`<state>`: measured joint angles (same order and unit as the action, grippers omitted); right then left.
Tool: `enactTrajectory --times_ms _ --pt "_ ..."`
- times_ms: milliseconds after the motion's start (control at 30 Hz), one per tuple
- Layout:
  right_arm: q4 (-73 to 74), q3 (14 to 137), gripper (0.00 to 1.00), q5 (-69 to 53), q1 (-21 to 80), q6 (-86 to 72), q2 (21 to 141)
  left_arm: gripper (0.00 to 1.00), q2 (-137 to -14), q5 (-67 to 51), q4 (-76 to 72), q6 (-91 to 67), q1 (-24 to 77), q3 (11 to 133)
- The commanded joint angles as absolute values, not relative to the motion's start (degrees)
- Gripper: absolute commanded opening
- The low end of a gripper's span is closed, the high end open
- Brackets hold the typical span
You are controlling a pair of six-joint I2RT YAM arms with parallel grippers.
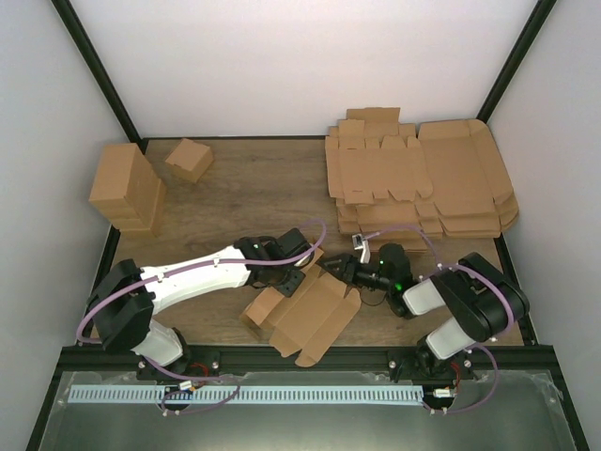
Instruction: Fold the paper box
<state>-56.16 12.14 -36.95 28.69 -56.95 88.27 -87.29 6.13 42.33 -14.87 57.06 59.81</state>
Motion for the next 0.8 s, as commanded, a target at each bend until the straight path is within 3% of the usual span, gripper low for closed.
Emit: enactTrajectory --times_ms 0,167,300,367,433,467,767 --pt "-64.1 9.5 0.72 -34.3 28.7 -61.9 85.5 0.49 -88.2 5.5 41.5 -15.6 57.4 60.6" --pt "-62.1 10.5 0.76 -33.5 28.7 -62.1 82.7 0.49 -88.1 5.2 41.2 -15.6 57.3 60.6" --pt "-51.3 15.5 0.75 -32.5 28.7 -58.6 82.7 0.49 -87.9 4.3 41.1 -15.6 57.3 60.8" --pt "-48.5 17.0 0.70 -31.5 28.7 -58.3 83.3 0.49 -87.6 3.7 40.9 -15.6 57.3 60.9" --pt "-45.0 19.0 0.50 -31.0 28.7 -57.6 84.7 0.49 -87.4 3.4 40.9 -15.6 57.3 61.2" --pt "-43.4 19.7 0.46 -30.6 28.7 -57.5 85.4 0.50 -87.4 3.5 40.9 -15.6 57.3 61.3" --pt "-38.6 21.2 0.44 -30.5 29.4 -54.3 88.7 0.50 -87.9 3.6 40.6 -15.6 57.3 61.0"
